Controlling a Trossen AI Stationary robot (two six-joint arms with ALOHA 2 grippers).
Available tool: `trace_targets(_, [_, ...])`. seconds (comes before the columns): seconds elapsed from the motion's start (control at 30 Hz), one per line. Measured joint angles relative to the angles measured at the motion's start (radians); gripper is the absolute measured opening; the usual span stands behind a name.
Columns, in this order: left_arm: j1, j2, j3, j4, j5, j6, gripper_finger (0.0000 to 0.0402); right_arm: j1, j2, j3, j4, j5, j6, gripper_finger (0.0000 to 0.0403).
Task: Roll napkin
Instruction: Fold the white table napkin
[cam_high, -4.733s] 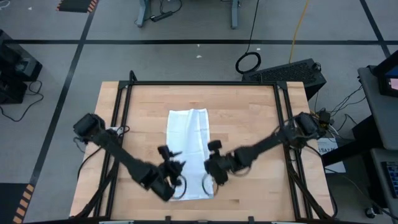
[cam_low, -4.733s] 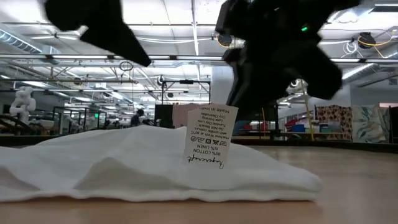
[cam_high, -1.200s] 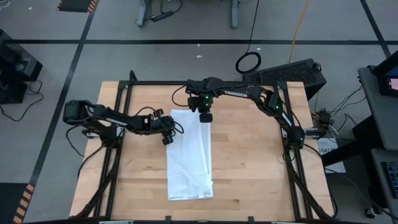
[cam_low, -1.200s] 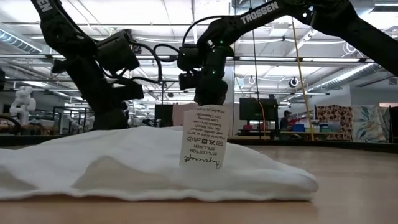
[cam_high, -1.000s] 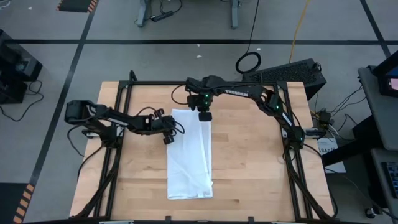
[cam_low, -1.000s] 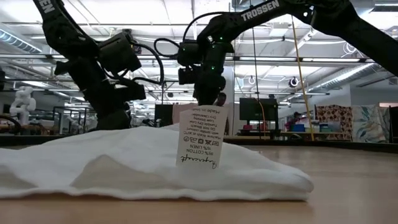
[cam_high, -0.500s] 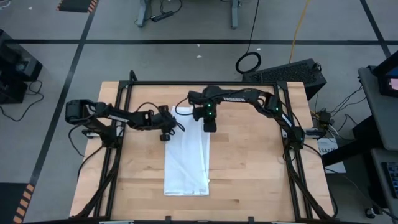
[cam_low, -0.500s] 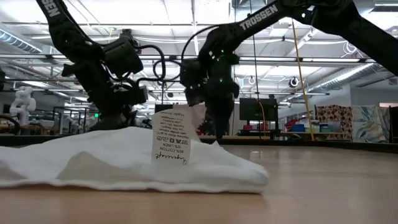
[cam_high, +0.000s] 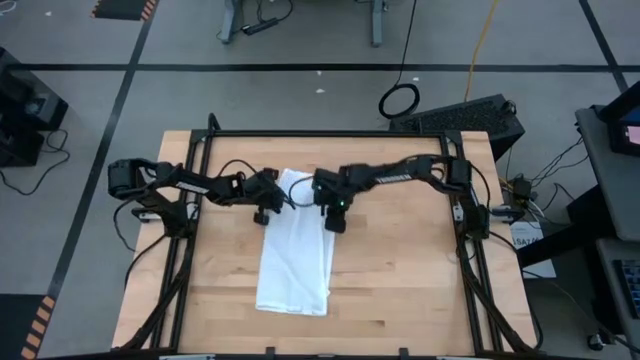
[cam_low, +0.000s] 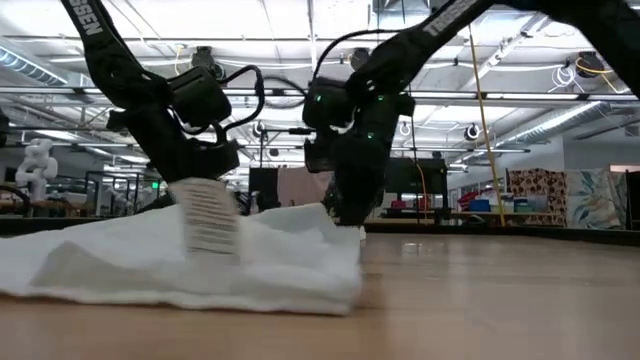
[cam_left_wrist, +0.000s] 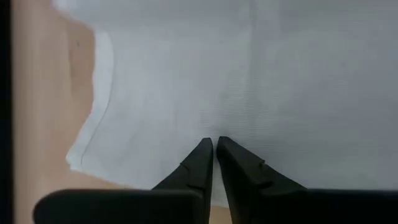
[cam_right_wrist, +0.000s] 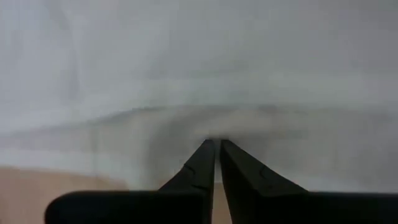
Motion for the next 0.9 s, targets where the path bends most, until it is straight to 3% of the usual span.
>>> trace_targets(0.1, [0.019, 0.002, -0.001, 0.063, -0.024, 0.053, 0.0041, 0.064, -0.014, -0.079, 0.141, 0.101, 0.097, 0.0023])
trace_targets(0.23, [0.029, -0.002, 0.001, 0.132, -0.140, -0.017, 0.0041, 0.133, -0.005, -0.098, 0.167, 0.169, 0.215, 0.0023])
trace_targets(0.43, [-0.018, -0.090, 0.043, -0.012, -0.143, -0.104, 0.0041, 0.206, -0.034, -0.104, 0.185, 0.231, 0.382, 0.0022])
trace_targets(0.6, [-0.075, -0.118, 0.055, 0.004, 0.044, -0.137, 0.0041, 0.232, -0.107, -0.110, 0.169, 0.233, 0.424, 0.0026])
trace_targets(0.73, [-0.090, -0.024, 0.050, -0.008, 0.064, -0.148, 0.0041, 0.221, -0.217, -0.105, 0.121, 0.241, 0.424, 0.0046])
trace_targets(0.8, [-0.090, 0.024, 0.053, 0.013, 0.094, -0.162, 0.0040, 0.220, -0.259, -0.105, 0.058, 0.276, 0.384, 0.0064])
trace_targets(0.9, [-0.104, 0.082, 0.055, 0.054, 0.121, -0.189, 0.0040, 0.219, -0.302, -0.105, -0.052, 0.416, 0.319, 0.0093])
